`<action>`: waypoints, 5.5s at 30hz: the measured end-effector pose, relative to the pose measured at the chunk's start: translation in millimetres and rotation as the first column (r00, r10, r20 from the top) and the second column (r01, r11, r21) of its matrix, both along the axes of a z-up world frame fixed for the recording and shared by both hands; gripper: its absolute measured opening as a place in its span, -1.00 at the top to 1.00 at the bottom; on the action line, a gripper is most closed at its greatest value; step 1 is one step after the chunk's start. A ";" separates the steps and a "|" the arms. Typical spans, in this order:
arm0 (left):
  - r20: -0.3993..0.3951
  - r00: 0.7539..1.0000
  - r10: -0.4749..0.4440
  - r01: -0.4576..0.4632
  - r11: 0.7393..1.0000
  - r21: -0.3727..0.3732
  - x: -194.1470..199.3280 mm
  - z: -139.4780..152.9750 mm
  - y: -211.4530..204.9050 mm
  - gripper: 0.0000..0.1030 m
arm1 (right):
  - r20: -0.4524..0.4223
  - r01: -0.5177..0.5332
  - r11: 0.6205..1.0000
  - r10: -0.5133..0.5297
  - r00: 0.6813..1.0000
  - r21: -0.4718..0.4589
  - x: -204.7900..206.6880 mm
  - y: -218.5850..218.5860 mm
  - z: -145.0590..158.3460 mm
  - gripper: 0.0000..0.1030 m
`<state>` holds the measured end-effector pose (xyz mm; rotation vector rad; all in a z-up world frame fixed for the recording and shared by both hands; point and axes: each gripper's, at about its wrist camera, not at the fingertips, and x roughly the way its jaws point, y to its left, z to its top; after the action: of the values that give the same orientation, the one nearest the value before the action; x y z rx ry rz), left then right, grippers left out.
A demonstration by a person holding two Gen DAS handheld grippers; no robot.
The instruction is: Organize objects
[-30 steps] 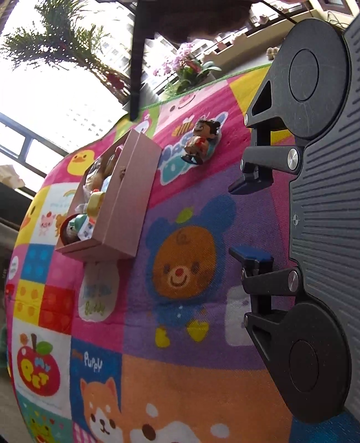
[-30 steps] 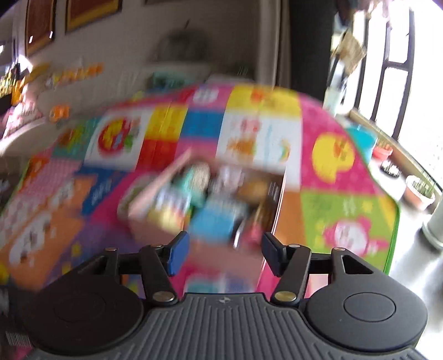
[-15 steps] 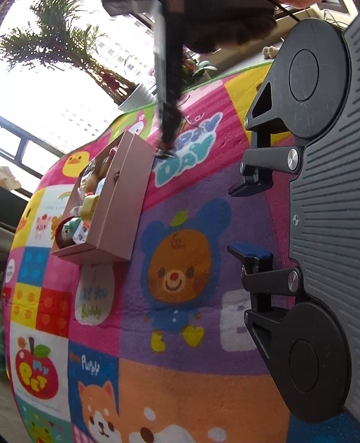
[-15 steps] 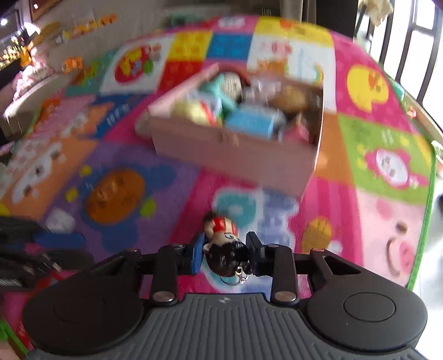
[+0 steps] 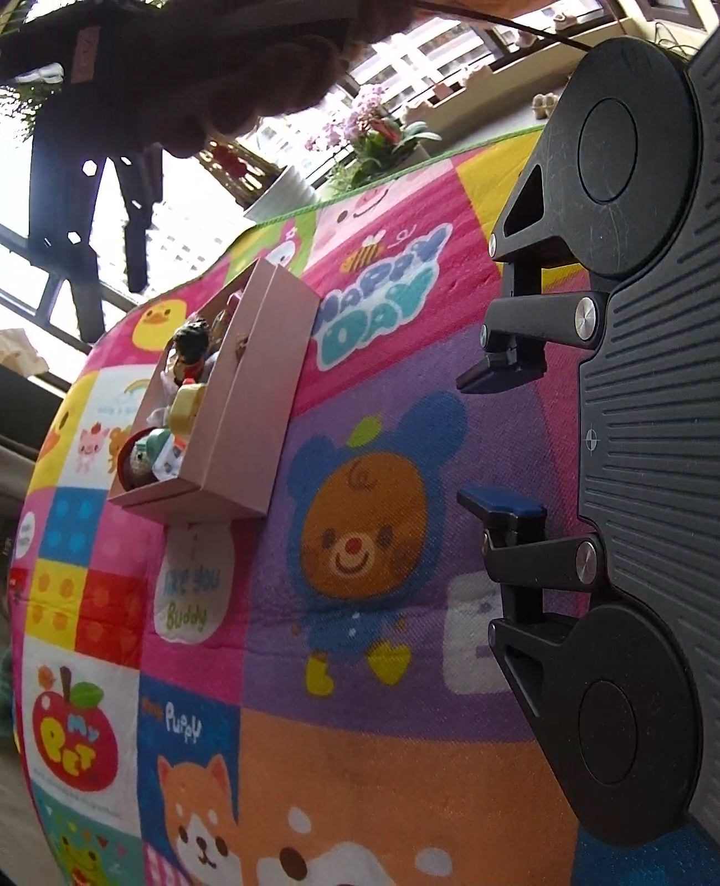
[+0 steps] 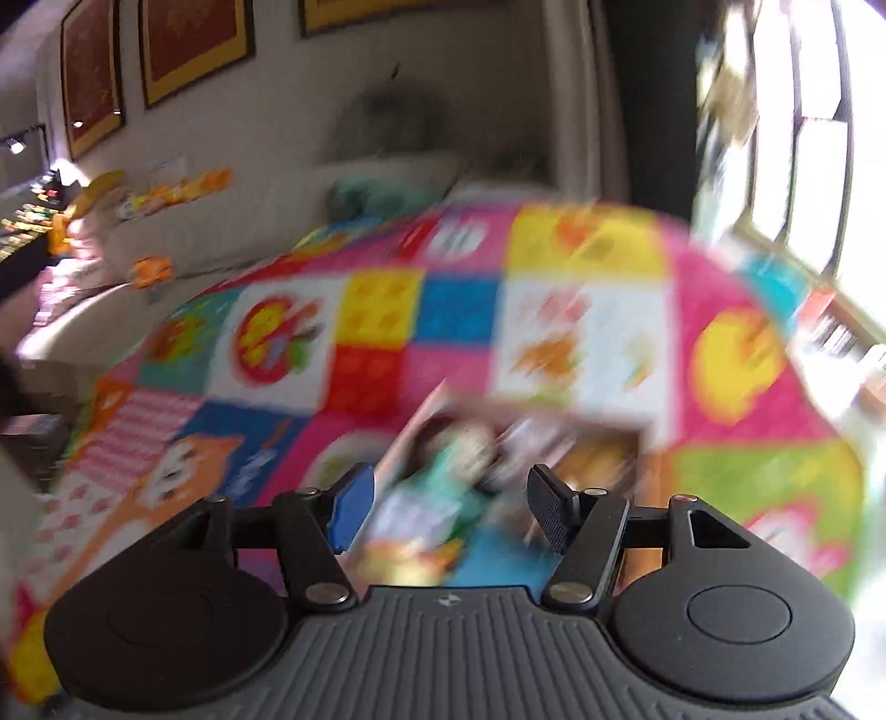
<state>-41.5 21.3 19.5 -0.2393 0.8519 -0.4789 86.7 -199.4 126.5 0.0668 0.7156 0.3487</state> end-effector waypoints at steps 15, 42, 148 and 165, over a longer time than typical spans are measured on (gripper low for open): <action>-0.001 1.000 0.020 -0.020 1.000 -0.015 4.1 -1.1 7.6 0.22 | -0.111 0.046 0.998 -0.040 0.993 0.045 32.2 17.3 -29.8 0.99; 0.264 0.953 0.151 -0.187 0.976 0.116 73.7 54.2 -9.0 0.22 | -0.129 0.019 0.988 0.001 0.992 0.154 36.7 3.4 -62.7 0.27; 0.241 0.918 0.314 -0.384 0.855 0.348 29.5 -17.5 -15.2 -1.00 | 0.049 0.229 0.961 -0.224 0.973 -0.155 -98.1 14.7 -147.0 -1.00; 0.240 0.918 0.314 -0.384 0.856 0.346 29.6 -17.8 -15.0 -1.00 | 0.049 0.229 0.961 -0.224 0.973 -0.156 -97.9 14.6 -147.1 -1.00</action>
<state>-11.9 6.3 1.6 0.0173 0.6915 0.0195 -11.2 -184.8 -20.6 -0.0095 0.6949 0.0717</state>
